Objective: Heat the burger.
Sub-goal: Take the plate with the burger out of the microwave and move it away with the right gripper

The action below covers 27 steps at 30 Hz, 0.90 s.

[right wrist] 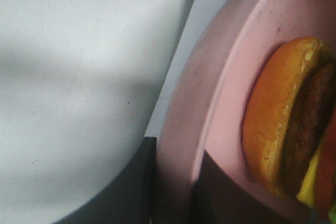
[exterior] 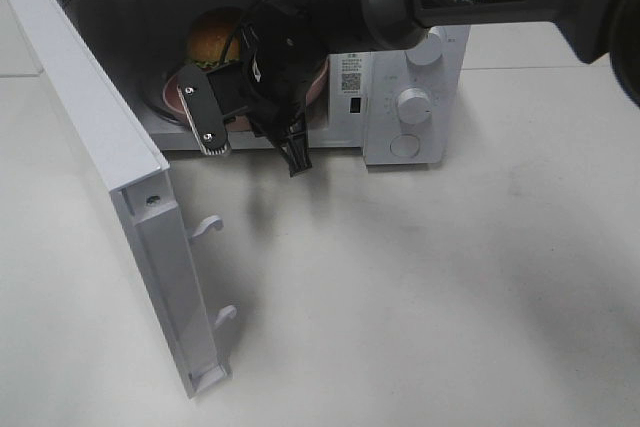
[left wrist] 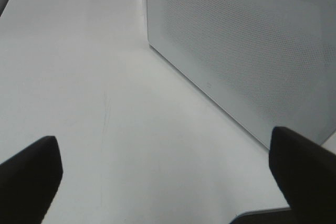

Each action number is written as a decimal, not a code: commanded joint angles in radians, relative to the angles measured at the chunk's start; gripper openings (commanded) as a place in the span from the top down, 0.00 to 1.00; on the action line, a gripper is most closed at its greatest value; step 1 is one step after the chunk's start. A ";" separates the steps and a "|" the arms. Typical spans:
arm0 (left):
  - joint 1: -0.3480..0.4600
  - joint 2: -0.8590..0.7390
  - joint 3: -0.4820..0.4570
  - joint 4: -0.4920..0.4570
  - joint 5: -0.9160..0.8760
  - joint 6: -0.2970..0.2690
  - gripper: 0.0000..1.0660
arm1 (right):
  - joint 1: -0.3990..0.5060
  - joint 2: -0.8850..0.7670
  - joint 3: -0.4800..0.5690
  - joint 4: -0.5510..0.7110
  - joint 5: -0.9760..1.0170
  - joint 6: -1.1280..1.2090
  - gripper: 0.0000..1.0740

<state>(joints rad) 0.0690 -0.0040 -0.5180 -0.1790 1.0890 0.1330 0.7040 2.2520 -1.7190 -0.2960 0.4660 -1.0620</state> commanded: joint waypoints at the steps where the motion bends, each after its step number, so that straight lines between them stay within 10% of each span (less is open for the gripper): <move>1: 0.005 -0.008 0.000 -0.006 -0.014 -0.006 0.05 | 0.003 -0.075 0.105 -0.012 -0.116 -0.063 1.00; 27: 0.005 -0.008 0.000 -0.006 -0.014 -0.006 0.05 | -0.052 -0.319 0.483 0.138 -0.443 -0.285 1.00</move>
<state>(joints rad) 0.0690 -0.0040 -0.5180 -0.1790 1.0890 0.1330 0.6660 1.9690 -1.2350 -0.1740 0.0790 -1.3370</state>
